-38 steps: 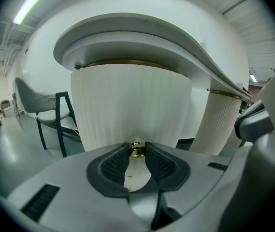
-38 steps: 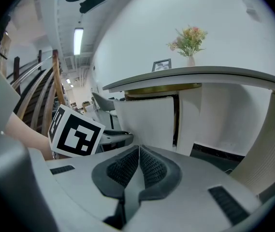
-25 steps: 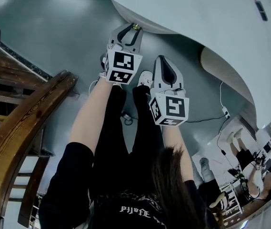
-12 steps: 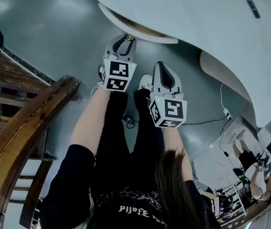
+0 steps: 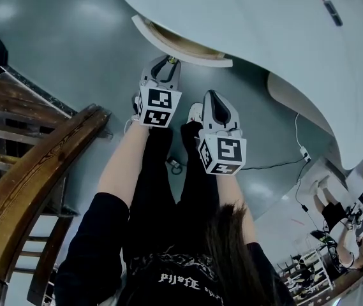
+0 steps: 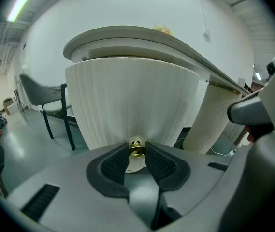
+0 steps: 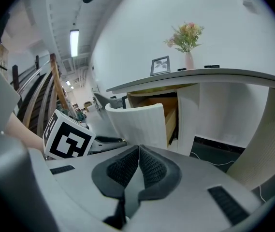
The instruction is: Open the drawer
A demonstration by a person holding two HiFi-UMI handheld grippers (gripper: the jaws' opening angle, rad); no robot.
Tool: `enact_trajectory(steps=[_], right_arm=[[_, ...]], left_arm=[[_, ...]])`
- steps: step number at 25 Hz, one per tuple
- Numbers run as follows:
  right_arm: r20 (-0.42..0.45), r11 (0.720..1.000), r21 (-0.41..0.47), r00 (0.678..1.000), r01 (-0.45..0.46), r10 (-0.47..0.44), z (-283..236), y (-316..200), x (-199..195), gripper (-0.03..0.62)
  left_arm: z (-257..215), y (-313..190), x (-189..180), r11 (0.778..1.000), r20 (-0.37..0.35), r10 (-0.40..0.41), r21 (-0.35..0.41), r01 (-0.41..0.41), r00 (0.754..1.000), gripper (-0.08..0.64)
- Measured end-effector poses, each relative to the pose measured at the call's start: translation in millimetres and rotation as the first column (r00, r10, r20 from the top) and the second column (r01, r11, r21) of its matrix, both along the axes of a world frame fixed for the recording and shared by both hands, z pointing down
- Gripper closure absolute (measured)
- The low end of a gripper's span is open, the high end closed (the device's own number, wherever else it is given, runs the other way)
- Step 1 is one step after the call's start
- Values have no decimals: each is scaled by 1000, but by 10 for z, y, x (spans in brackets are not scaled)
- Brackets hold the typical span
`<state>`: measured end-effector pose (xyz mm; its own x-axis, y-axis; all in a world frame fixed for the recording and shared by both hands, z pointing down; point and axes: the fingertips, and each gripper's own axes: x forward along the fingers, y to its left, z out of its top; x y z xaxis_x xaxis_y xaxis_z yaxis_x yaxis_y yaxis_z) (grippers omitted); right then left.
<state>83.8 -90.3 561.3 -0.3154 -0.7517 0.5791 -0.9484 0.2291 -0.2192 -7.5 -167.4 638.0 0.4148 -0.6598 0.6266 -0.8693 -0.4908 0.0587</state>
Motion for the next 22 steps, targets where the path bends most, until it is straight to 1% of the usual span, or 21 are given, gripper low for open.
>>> enact_trajectory(steps=[4,8,15,17,22], right_arm=[[2,1000,-4,1000,17,-17,-33,31,-82,565],[-13,999,-14,999,29,-29,-44,76,-134,565],[-18,999,-20,999,27,-28,-52,118,-154,565],[-16,999,-18,999,32,-32,-64,137,-180,565],[-14,998,-23,998,62,-63,-86,266,-222,565]], left_arm=[[-17,41,-35,1000,0,1,-2,-1,1000,445],[-5,159,-103,999,4,13,-29,-13,1000,445],[-7,278,-175,999,3,17,-30,-17,1000,445],[4,323,-188,999,3,13,-44,-13,1000,445],[-8,441,-201,999,11,14,-49,-14,1000,445]])
